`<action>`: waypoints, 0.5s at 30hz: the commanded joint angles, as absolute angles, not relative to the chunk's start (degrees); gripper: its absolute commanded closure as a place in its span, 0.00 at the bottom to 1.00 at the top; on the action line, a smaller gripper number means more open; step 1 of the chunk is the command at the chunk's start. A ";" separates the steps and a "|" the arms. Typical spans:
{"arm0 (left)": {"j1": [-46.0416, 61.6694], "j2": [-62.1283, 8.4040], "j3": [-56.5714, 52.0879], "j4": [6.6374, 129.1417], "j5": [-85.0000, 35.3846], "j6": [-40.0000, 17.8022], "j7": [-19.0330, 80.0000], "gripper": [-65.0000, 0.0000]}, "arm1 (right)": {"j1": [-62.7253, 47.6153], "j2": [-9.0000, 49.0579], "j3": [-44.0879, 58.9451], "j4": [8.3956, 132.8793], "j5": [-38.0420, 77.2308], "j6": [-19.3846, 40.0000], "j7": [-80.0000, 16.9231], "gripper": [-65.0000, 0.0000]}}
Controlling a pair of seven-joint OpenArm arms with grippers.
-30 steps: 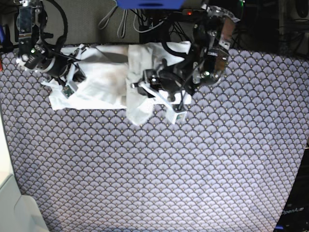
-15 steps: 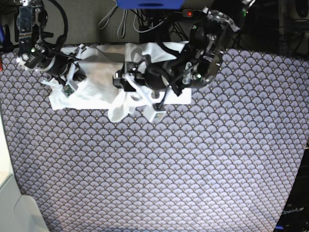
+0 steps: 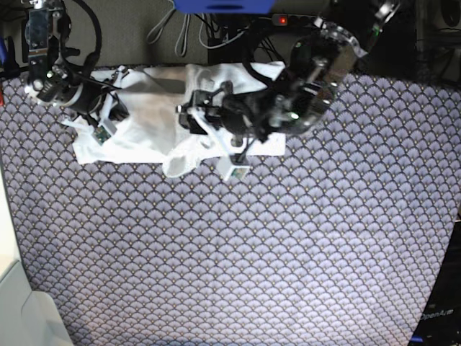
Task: Fold the T-shirt properly
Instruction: 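Lower the folded end onto the middle of the shirt with the left gripper, then move the left gripper to the new folded edge and grasp it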
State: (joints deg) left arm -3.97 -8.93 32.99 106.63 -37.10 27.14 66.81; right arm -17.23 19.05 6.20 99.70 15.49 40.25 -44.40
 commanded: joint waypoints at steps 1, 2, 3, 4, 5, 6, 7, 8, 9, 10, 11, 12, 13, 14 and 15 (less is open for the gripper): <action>-4.62 -8.75 34.33 109.41 -36.70 27.74 66.95 0.52 | -17.01 19.74 6.46 100.79 16.22 40.00 -43.47 1.00; -4.53 -8.75 35.47 110.90 -35.56 28.53 66.95 0.52 | -17.01 19.74 6.46 100.97 16.22 40.00 -43.47 1.00; -4.09 -8.75 36.79 111.78 -34.33 29.05 66.68 0.52 | -17.19 19.74 6.46 100.97 16.22 40.00 -43.47 1.00; -3.47 -8.75 37.67 112.13 -32.75 29.05 66.68 0.53 | -17.36 19.74 6.46 100.79 16.22 40.00 -43.47 1.00; -3.12 -8.57 39.16 112.13 -30.46 29.05 66.59 0.53 | -17.36 19.74 6.46 100.70 16.22 40.00 -43.47 1.00; -3.03 -8.40 41.01 112.31 -28.09 29.05 66.51 0.53 | -17.45 19.74 6.46 100.62 16.22 40.00 -43.47 1.00; -3.03 -8.31 42.59 112.57 -25.63 29.05 66.33 0.53 | -17.63 19.74 6.46 100.88 16.22 40.00 -43.47 1.00; -3.03 -8.31 43.91 112.75 -23.34 29.05 65.71 0.53 | -17.71 19.74 6.46 100.97 16.22 40.00 -43.47 1.00; -3.03 -8.31 44.88 112.84 -21.14 29.14 64.75 0.53 | -17.71 19.74 6.46 100.88 16.22 40.00 -43.47 1.00; -3.03 -8.31 46.02 112.84 -18.59 29.14 63.69 0.53 | -17.54 19.74 6.46 100.79 16.22 40.00 -43.47 1.00; -2.77 -8.31 47.16 112.84 -15.96 29.14 62.73 0.53 | -17.54 19.74 6.46 100.70 16.22 40.00 -43.47 1.00; -1.89 -8.22 48.40 112.84 -13.23 29.32 61.67 0.53 | -17.54 19.74 6.46 100.70 16.22 40.00 -43.47 1.00; -1.19 -8.22 49.19 112.84 -11.21 30.20 60.62 0.53 | -17.63 19.74 6.46 100.79 16.22 40.00 -43.47 1.00; -0.75 -8.22 50.15 112.92 -9.36 31.60 58.95 0.53 | -17.63 19.74 6.46 100.79 16.22 40.00 -43.47 1.00; -0.40 -8.13 50.77 112.92 -7.96 33.01 57.01 0.52 | -17.63 19.74 6.46 100.70 16.22 40.00 -43.47 1.00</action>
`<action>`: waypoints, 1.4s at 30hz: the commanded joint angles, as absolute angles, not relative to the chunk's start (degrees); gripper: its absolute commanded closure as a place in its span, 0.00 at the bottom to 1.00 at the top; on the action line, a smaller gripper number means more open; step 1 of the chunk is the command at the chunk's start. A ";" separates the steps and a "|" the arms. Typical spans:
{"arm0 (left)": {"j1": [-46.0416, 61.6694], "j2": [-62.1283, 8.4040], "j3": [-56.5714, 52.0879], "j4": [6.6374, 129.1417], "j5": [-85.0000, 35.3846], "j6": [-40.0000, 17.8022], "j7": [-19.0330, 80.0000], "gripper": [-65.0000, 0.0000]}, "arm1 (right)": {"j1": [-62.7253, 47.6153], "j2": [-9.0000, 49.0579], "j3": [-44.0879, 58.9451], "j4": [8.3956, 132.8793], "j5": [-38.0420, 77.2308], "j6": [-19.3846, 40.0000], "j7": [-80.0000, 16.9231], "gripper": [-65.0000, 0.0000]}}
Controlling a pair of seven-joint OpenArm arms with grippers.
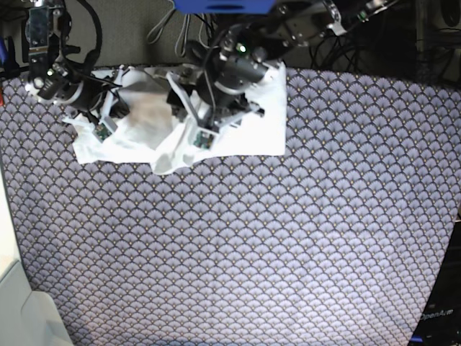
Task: Fold the T-shirt properly
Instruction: 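Move the left gripper to the new folded edge and grasp it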
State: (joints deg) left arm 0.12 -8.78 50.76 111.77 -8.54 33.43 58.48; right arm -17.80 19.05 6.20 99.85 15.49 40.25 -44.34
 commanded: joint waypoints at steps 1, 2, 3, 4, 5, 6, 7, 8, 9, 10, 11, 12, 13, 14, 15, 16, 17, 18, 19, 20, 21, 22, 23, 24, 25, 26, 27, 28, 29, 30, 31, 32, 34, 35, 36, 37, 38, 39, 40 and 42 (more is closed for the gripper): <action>0.04 -7.87 51.38 112.92 -7.08 34.15 55.52 0.52 | -17.63 19.74 6.46 100.70 16.22 40.00 -43.47 1.00; 0.57 -7.78 51.91 112.92 -6.02 35.21 53.85 0.52 | -17.63 19.74 6.46 100.70 16.22 40.00 -43.47 1.00; 0.66 -7.78 52.35 112.92 -5.85 35.91 52.35 0.52 | -17.63 19.74 6.46 100.70 16.22 40.00 -43.47 1.00; 0.66 -7.87 52.35 112.92 -6.20 36.18 51.38 0.52 | -17.63 19.74 6.46 100.70 16.22 40.00 -43.47 1.00; 0.66 -7.87 52.26 113.27 -6.73 36.18 50.59 0.52 | -17.63 19.74 6.46 100.70 16.22 40.00 -43.47 1.00; 0.66 -7.87 52.09 113.63 -7.43 36.18 49.80 0.52 | -17.63 19.74 6.46 100.70 16.22 40.00 -43.47 1.00; 0.66 -7.87 51.82 114.07 -8.31 36.18 49.19 0.52 | -17.63 19.74 6.46 100.70 16.22 40.00 -43.47 1.00; 0.66 -7.87 51.74 114.42 -9.19 36.18 48.48 0.52 | -17.63 19.74 6.46 100.70 16.22 40.00 -43.47 1.00; 0.66 -7.87 51.65 114.51 -10.33 36.18 47.52 0.52 | -17.63 19.74 6.46 100.70 16.22 40.00 -43.47 1.00; 0.57 -7.87 51.30 114.51 -11.56 36.18 46.20 0.52 | -17.63 19.74 6.46 100.70 16.22 40.00 -43.47 1.00; 0.57 -7.87 50.86 114.51 -12.79 36.18 44.97 0.52 | -17.63 19.74 6.46 100.70 16.22 40.00 -43.47 1.00; 0.57 -7.87 50.51 114.51 -14.11 36.18 43.82 0.52 | -17.63 19.74 6.46 100.70 16.22 40.00 -43.47 1.00; 0.57 -7.96 50.24 114.51 -15.52 36.18 42.33 0.52 | -17.63 19.74 6.46 100.62 16.22 40.00 -43.47 1.00; 0.57 -8.13 49.80 114.51 -17.01 36.26 40.75 0.52 | -17.63 19.74 6.46 100.62 16.22 40.00 -43.47 1.00; 0.57 -8.31 49.01 114.59 -18.33 36.26 38.90 0.52 | -17.63 19.74 6.46 100.62 16.22 40.00 -43.47 1.00; 0.66 -8.48 48.13 114.59 -19.56 36.26 36.97 0.53 | -17.63 19.74 6.46 100.62 16.22 40.00 -43.47 1.00; 0.66 -8.57 46.90 114.77 -20.79 36.35 34.86 0.53 | -17.63 19.74 6.46 100.62 16.22 40.00 -43.47 1.00; 0.84 -9.19 45.76 115.03 -22.02 36.35 32.92 0.53 | -17.63 19.74 6.46 100.62 16.22 40.00 -43.47 1.00; 1.27 -10.15 44.44 115.03 -23.69 36.35 30.99 0.53 | -17.63 19.74 6.46 100.62 16.22 40.00 -43.47 1.00; 1.45 -10.95 43.12 115.21 -25.45 36.35 29.14 0.53 | -17.63 19.74 6.46 100.62 16.22 40.00 -43.47 1.00; 1.71 -11.74 41.45 115.21 -27.21 36.35 27.38 0.53 | -17.63 19.74 6.46 100.62 16.22 40.00 -43.47 1.00; 1.71 -12.62 39.52 115.21 -29.41 36.35 26.42 0.53 | -17.63 19.74 6.46 100.62 16.22 40.00 -43.47 1.00; 1.80 -13.41 37.93 115.21 -31.43 36.35 25.89 0.53 | -17.63 19.74 6.46 100.62 16.22 40.00 -43.47 1.00; 1.80 -14.73 36.26 115.12 -33.63 36.35 26.33 0.53 | -17.63 19.74 6.46 100.62 16.22 40.00 -43.47 1.00; 1.80 -16.57 34.33 114.86 -36.44 36.35 27.12 0.53 | -17.45 19.74 6.46 100.62 16.22 40.00 -43.47 1.00; 1.89 -18.15 32.84 114.68 -39.43 36.35 28.35 0.53 | -17.36 19.74 6.46 100.62 16.22 40.00 -43.47 1.00; 2.07 -19.65 31.25 114.51 -42.33 36.35 30.20 0.53 | -17.27 19.74 6.46 100.62 16.22 40.00 -43.47 1.00; 2.07 -21.23 29.76 113.80 -44.70 36.35 32.13 0.53 | -17.27 19.74 6.46 100.62 16.22 40.00 -43.47 1.00; 2.07 -22.29 28.70 113.10 -46.64 36.35 34.24 0.53 | -17.19 19.74 6.46 100.62 16.22 40.00 -43.47 1.00; 2.07 -23.52 27.74 112.48 -48.31 36.35 36.53 0.53 | -17.19 19.74 6.46 100.70 16.22 40.00 -43.47 1.00; 2.15 -24.57 27.21 112.04 -49.36 36.35 38.81 0.54 | -17.19 19.74 6.46 100.88 16.22 40.00 -43.47 1.00; 2.15 -25.63 27.03 111.87 -50.42 36.35 40.92 0.58 | -17.19 19.74 6.46 100.97 16.22 40.00 -43.47 1.00; 2.15 -27.03 27.03 111.78 -50.33 36.35 44.35 0.65 | -17.10 19.91 6.46 100.97 16.22 40.00 -43.47 1.00; 2.15 -27.21 26.95 111.60 -50.33 36.35 45.67 0.66 | -17.10 20.00 6.46 100.97 16.22 40.00 -43.47 1.00; 2.15 -27.47 26.95 110.99 -50.33 36.35 46.46 0.66 | -17.10 20.00 6.46 100.97 16.22 40.00 -43.47 1.00; 2.15 -27.47 26.77 110.11 -50.33 36.35 47.34 0.65 | -17.10 20.09 6.46 100.97 16.22 40.00 -43.47 1.00; 2.15 -27.38 26.68 109.23 -50.33 36.35 47.60 0.65 | -17.10 20.09 6.46 100.97 16.22 40.00 -43.47 1.00; 2.15 -27.30 26.68 108.09 -50.33 36.35 47.87 0.65 | -17.10 20.09 6.46 100.97 16.22 40.00 -43.47 1.00; 2.07 -27.30 26.68 107.38 -50.33 36.35 47.87 0.65 | -17.10 20.09 6.46 100.97 16.22 40.00 -43.47 1.00; 2.07 -27.38 26.59 106.51 -50.42 36.35 47.78 0.65 | -17.10 20.09 6.55 100.97 16.22 40.00 -43.47 1.00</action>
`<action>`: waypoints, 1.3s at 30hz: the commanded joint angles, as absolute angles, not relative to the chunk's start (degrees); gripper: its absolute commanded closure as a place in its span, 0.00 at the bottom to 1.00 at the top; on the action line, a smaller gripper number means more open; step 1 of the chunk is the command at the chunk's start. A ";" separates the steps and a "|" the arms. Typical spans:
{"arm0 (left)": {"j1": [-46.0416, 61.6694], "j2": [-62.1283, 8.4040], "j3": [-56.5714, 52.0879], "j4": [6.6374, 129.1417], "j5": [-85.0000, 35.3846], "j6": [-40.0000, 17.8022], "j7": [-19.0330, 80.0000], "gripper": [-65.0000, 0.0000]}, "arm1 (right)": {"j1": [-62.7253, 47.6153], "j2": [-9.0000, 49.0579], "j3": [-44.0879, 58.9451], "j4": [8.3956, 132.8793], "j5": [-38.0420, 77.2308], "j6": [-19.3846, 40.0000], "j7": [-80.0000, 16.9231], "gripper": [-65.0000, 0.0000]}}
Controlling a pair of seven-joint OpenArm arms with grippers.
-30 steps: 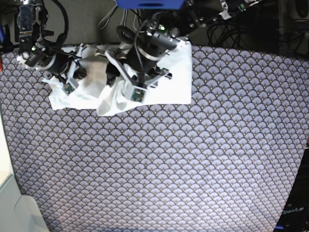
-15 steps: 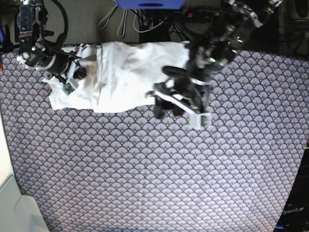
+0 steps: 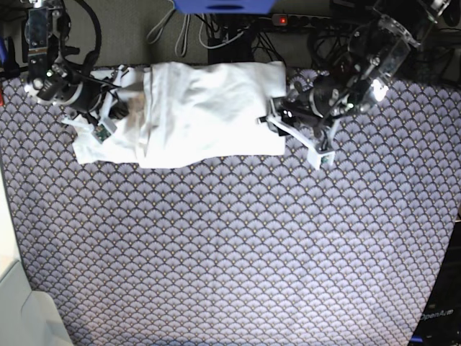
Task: Fold the T-shirt properly
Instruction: 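Move the left gripper to the new folded edge and grasp it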
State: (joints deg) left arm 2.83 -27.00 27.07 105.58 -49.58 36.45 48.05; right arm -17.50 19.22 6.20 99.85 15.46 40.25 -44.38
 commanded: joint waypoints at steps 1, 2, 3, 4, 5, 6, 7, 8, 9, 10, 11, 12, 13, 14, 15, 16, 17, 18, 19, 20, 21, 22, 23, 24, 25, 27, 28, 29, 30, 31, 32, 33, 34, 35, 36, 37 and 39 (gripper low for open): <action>2.07 -27.47 26.59 106.51 -50.51 36.35 47.69 0.65 | -17.10 20.09 6.55 100.97 16.22 40.00 -43.47 1.00; 2.07 -27.56 26.59 106.24 -50.59 36.35 47.69 0.65 | -17.10 20.18 6.64 100.97 16.22 40.00 -43.47 1.00; 2.07 -27.56 26.59 106.07 -50.68 36.35 47.60 0.62 | -17.19 20.18 6.64 100.97 16.22 40.00 -43.47 1.00; 2.07 -27.56 26.51 105.71 -50.77 36.35 47.43 0.58 | -17.19 20.18 6.64 100.97 16.22 40.00 -43.47 1.00; 2.07 -27.56 26.51 105.71 -50.77 36.35 47.43 0.53 | -17.19 20.18 6.64 100.97 16.22 40.00 -43.47 1.00; 2.07 -27.56 26.51 105.89 -50.77 36.35 47.43 0.49 | -17.19 20.18 6.64 100.97 16.22 40.00 -43.47 1.00; 2.15 -27.47 26.42 106.33 -50.77 36.35 47.43 0.46 | -17.19 20.18 6.64 100.97 16.22 40.00 -43.47 1.00; 2.24 -27.30 26.07 106.59 -50.86 36.35 47.60 0.46 | -17.27 20.18 6.55 100.97 16.22 40.00 -43.47 1.00; 2.42 -27.21 25.80 107.03 -50.86 36.35 47.78 0.46 | -17.36 20.18 6.55 100.97 16.22 40.00 -43.47 1.00; 2.51 -27.21 25.63 107.38 -50.86 36.35 47.78 0.46 | -17.45 20.18 6.55 100.97 16.22 40.00 -43.47 1.00; 2.68 -27.12 25.36 107.38 -50.86 36.35 47.52 0.46 | -17.45 20.18 6.55 100.97 16.22 40.00 -43.47 1.00; 2.77 -27.12 25.01 107.12 -50.86 36.35 47.52 0.46 | -17.45 20.18 6.55 100.97 16.22 40.00 -43.47 1.00; 2.77 -27.03 24.66 106.59 -50.86 36.35 47.52 0.46 | -17.54 20.18 6.55 100.97 16.22 40.00 -43.47 1.00; 2.77 -27.03 24.57 106.24 -50.86 36.35 47.43 0.45 | -17.54 20.18 6.55 100.97 16.22 40.00 -43.47 1.00; 2.77 -27.03 24.57 105.54 -50.86 36.35 47.43 0.45 | -17.54 20.18 6.55 100.97 16.22 40.00 -43.47 1.00; 2.77 -27.03 24.57 105.01 -50.95 36.26 47.43 0.45 | -17.54 20.18 6.55 100.97 16.22 40.00 -43.47 1.00; 2.77 -26.86 24.57 104.40 -50.95 36.26 47.34 0.45 | -17.54 20.18 6.55 100.97 16.22 40.00 -43.47 1.00; 2.77 -26.15 24.57 103.78 -50.95 36.26 47.34 0.45 | -17.54 20.09 6.55 100.97 16.22 40.00 -43.47 1.00; 2.77 -25.45 24.57 103.16 -50.77 36.26 47.34 0.45 | -17.54 20.00 6.55 100.97 16.22 40.00 -43.47 1.00; 2.77 -24.92 24.57 102.29 -50.51 36.26 47.43 0.45 | -17.54 19.91 6.55 100.97 16.22 40.00 -43.47 1.00; 2.68 -24.31 24.57 101.23 -50.51 36.26 47.69 0.46 | -17.54 19.91 6.55 100.97 16.22 40.00 -43.47 1.00; 2.59 -23.60 24.66 99.91 -50.51 36.26 47.69 0.46 | -17.54 19.82 6.55 100.97 16.22 40.00 -43.47 1.00; 2.59 -23.08 24.66 98.77 -50.51 36.26 47.69 0.46 | -17.45 19.82 6.55 100.97 16.22 40.00 -43.47 1.00; 2.59 -22.46 24.75 97.45 -50.51 36.26 47.52 0.46 | -17.36 19.91 6.55 100.97 16.22 40.00 -43.47 1.00; 2.51 -21.85 24.84 96.31 -50.42 36.18 47.52 0.46 | -17.27 20.09 6.55 100.97 16.22 40.00 -43.47 1.00; 2.51 -21.14 24.84 94.55 -50.42 36.18 47.43 0.46 | -17.19 20.18 6.73 101.05 16.22 40.00 -43.47 1.00; 2.42 -20.97 24.75 93.93 -50.42 36.18 47.43 0.48 | -17.19 20.18 6.81 101.05 16.22 40.00 -43.47 1.00; 2.24 -20.79 24.75 93.67 -50.42 36.18 47.43 0.51 | -17.19 20.35 6.81 101.05 16.22 40.00 -43.47 1.00; 1.63 -20.79 24.75 93.58 -50.33 36.18 47.43 0.57 | -17.19 21.14 6.90 101.05 16.22 40.00 -43.47 1.00; 1.19 -20.79 24.75 93.49 -50.33 36.18 47.43 0.64 | -17.19 21.58 6.90 101.05 16.22 40.00 -43.47 1.00; 0.75 -20.97 24.75 93.23 -50.33 36.09 47.43 0.70 | -17.19 21.85 6.90 101.14 16.31 40.00 -43.47 1.00; 0.48 -21.14 24.75 92.97 -50.33 36.09 47.43 0.73 | -17.10 21.85 6.90 101.23 16.31 40.00 -43.47 1.00; -0.04 -21.23 24.75 92.70 -50.33 36.09 47.60 0.75 | -17.10 21.85 6.99 101.85 16.31 40.00 -43.47 1.00; -0.40 -21.23 24.75 92.70 -50.33 36.09 47.78 0.77 | -17.27 22.20 7.25 102.99 16.31 40.00 -43.47 1.00; -0.40 -21.32 24.75 92.70 -50.33 36.09 47.87 0.79 | -17.63 22.37 7.87 104.40 16.31 40.00 -43.47 1.00; -0.40 -21.32 24.75 92.70 -50.33 36.09 47.87 0.81 | -17.71 22.29 8.40 105.63 16.31 40.00 -43.56 1.00; -0.40 -21.32 24.75 92.70 -50.33 36.09 47.87 0.92 | -17.80 22.20 10.07 108.26 16.31 40.00 -43.56 1.00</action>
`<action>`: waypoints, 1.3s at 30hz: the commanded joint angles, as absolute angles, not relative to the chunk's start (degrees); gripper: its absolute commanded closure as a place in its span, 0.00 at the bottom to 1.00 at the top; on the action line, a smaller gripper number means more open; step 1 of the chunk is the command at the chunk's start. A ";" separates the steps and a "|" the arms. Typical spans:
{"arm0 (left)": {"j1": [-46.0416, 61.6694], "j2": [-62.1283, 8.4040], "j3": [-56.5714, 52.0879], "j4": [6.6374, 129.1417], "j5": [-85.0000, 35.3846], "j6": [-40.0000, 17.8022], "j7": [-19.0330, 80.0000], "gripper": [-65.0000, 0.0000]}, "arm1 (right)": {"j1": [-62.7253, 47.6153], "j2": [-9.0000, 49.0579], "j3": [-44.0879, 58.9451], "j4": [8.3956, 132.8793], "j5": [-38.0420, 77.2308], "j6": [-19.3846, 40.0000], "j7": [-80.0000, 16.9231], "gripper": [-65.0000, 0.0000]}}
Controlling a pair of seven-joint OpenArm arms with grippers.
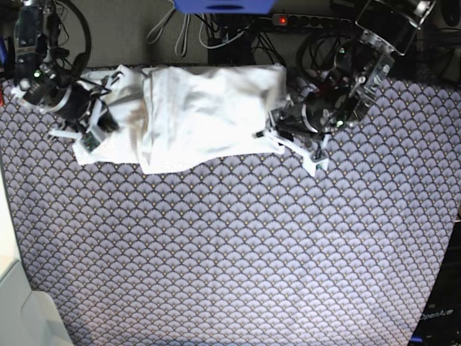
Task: Fold the T-shirt properly
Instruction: 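Move the left gripper to the new folded edge and grasp it, then hold the folded bundle with both grippers and press its ends inward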
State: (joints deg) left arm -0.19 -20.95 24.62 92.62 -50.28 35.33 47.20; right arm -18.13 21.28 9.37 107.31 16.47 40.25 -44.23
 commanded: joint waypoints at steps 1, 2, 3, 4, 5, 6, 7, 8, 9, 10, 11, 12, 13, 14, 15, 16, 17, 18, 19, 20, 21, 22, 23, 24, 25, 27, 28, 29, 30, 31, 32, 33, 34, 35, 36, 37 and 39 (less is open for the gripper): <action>-0.40 -21.32 24.75 92.70 -50.33 36.09 47.87 0.97 | -17.80 22.20 10.68 109.05 16.31 40.00 -43.56 1.00; -0.40 -21.32 24.75 92.70 -50.33 36.09 47.96 1.00 | -17.80 22.20 11.47 109.49 16.31 40.00 -43.56 1.00; -0.40 -21.32 24.75 92.70 -50.33 36.09 47.96 1.00 | -17.80 22.20 12.26 109.67 16.31 40.00 -43.65 1.00; -0.40 -21.32 24.75 92.70 -50.33 36.09 47.96 0.99 | -17.80 21.85 12.97 109.67 16.31 40.00 -43.65 1.00; -0.40 -21.41 24.75 92.70 -50.33 36.09 47.96 0.99 | -17.80 21.23 13.67 109.67 16.31 40.00 -43.65 1.00; -0.40 -21.49 24.66 92.79 -50.33 36.09 47.96 1.00 | -17.80 20.53 14.64 109.67 16.31 40.00 -44.00 1.00; -0.40 -22.29 24.66 92.79 -50.33 36.09 47.96 1.00 | -17.80 20.00 15.60 109.67 16.31 40.00 -44.88 1.00; -0.48 -22.73 24.66 92.79 -50.42 36.09 47.96 1.00 | -17.80 19.56 16.48 109.67 16.31 40.00 -46.20 1.00; -0.48 -22.90 24.66 93.05 -50.68 36.09 47.96 1.00 | -17.63 19.21 16.92 109.67 16.31 40.00 -47.52 1.00; -0.66 -23.08 24.66 93.32 -50.68 36.09 47.96 1.00 | -17.45 19.03 17.10 109.67 16.31 40.00 -48.66 1.00; -1.01 -23.16 24.66 93.41 -50.77 36.09 47.96 1.00 | -17.36 19.03 17.10 109.67 16.31 40.00 -49.54 1.00; -1.19 -23.16 24.66 93.41 -50.86 36.09 47.96 1.00 | -17.36 19.03 16.92 109.76 16.31 40.00 -50.07 1.00; -1.19 -23.25 24.66 93.41 -50.86 36.09 47.96 1.00 | -17.63 19.03 16.84 109.76 16.40 40.00 -50.24 1.00; -1.19 -23.60 24.66 93.41 -50.86 36.09 47.96 1.00 | -17.71 18.95 16.75 109.76 16.40 40.00 -50.24 1.00; -1.19 -23.96 24.66 93.41 -50.86 36.09 47.96 1.00 | -17.71 18.51 16.75 109.67 16.40 40.00 -50.33 1.00; -1.19 -24.04 24.66 93.41 -50.86 36.09 47.96 1.00 | -17.71 17.80 16.75 109.67 16.40 40.00 -50.33 1.00; -1.19 -24.13 24.66 93.41 -50.86 36.09 47.96 1.00 | -17.71 17.36 16.75 109.67 16.40 40.00 -50.33 1.00; -1.19 -24.22 24.66 93.41 -50.86 36.09 47.96 1.00 | -17.71 17.01 16.75 109.67 16.40 40.00 -50.51 1.00; -1.19 -24.31 24.66 93.41 -50.86 36.09 47.96 1.00 | -17.71 16.92 16.75 109.67 16.40 40.00 -50.51 1.00; -1.19 -24.31 24.66 93.41 -50.86 36.09 47.96 1.00 | -17.71 16.66 16.66 109.67 16.40 40.00 -50.51 1.00; -1.10 -24.40 24.66 93.41 -50.86 36.09 47.96 1.00 | -17.71 16.13 16.31 109.67 16.40 40.00 -50.51 1.00; -1.10 -24.40 24.66 93.32 -50.86 36.09 47.96 1.00 | -17.71 15.87 15.87 109.67 16.40 40.00 -50.51 1.00; -1.10 -24.40 24.66 93.23 -50.68 36.09 47.96 1.00 | -17.71 15.87 15.34 109.67 16.40 40.00 -50.59 1.00; -1.01 -24.40 24.66 93.23 -50.51 36.09 47.96 1.00 | -17.71 15.87 14.64 109.67 16.31 40.00 -50.59 1.00; -0.84 -24.40 24.66 93.23 -50.51 36.09 47.96 1.00 | -17.71 15.96 14.11 109.67 16.31 40.00 -50.59 1.00; -0.75 -24.40 24.66 93.23 -50.51 36.09 47.96 1.00 | -17.71 16.04 12.97 109.58 16.22 40.00 -50.68 0.99; -0.75 -24.40 24.66 93.23 -50.42 36.09 47.96 1.00 | -17.71 16.13 12.18 109.58 16.22 40.00 -50.86 0.98; -0.66 -24.40 24.66 93.23 -50.42 36.09 47.96 1.00 | -17.71 16.75 11.56 109.58 16.22 40.00 -51.56 0.95; -0.66 -24.40 24.66 93.41 -50.42 36.09 47.96 1.00 | -17.71 17.45 10.42 109.58 16.22 40.00 -52.44 0.92; -0.66 -24.40 24.75 93.41 -50.42 36.09 47.96 1.00 | -17.63 18.24 8.84 109.58 16.22 40.00 -53.41 0.89; -0.66 -24.48 24.75 93.41 -50.42 36.09 47.96 1.00 | -17.54 19.12 7.34 109.67 16.22 40.00 -54.11 0.85; -0.66 -24.48 24.75 93.41 -50.42 36.09 47.96 1.00 | -17.45 20.00 6.11 109.76 16.22 40.00 -54.55 0.80; -0.66 -24.48 24.75 93.41 -50.42 36.09 47.96 1.00 | -17.63 20.53 5.23 109.85 16.31 40.00 -54.55 0.76; -0.66 -24.48 24.75 93.49 -50.42 36.09 47.96 1.00 | -17.63 20.97 4.62 109.85 16.31 40.00 -54.37 0.72; -0.66 -24.48 24.75 93.49 -50.42 36.09 47.96 1.00 | -17.71 21.05 4.44 109.85 16.31 40.00 -54.37 0.69; -0.66 -24.48 24.75 93.49 -50.42 36.09 47.96 1.00 | -17.71 20.79 4.79 109.85 16.31 40.00 -54.37 0.66; -0.66 -24.48 24.75 93.49 -50.42 36.09 47.96 1.00 | -17.63 20.70 4.97 109.93 16.40 40.00 -54.37 0.62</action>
State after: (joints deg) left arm -0.51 -23.38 24.91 93.12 -51.94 34.48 47.79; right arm -17.85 20.14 4.58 108.77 15.68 40.27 -55.07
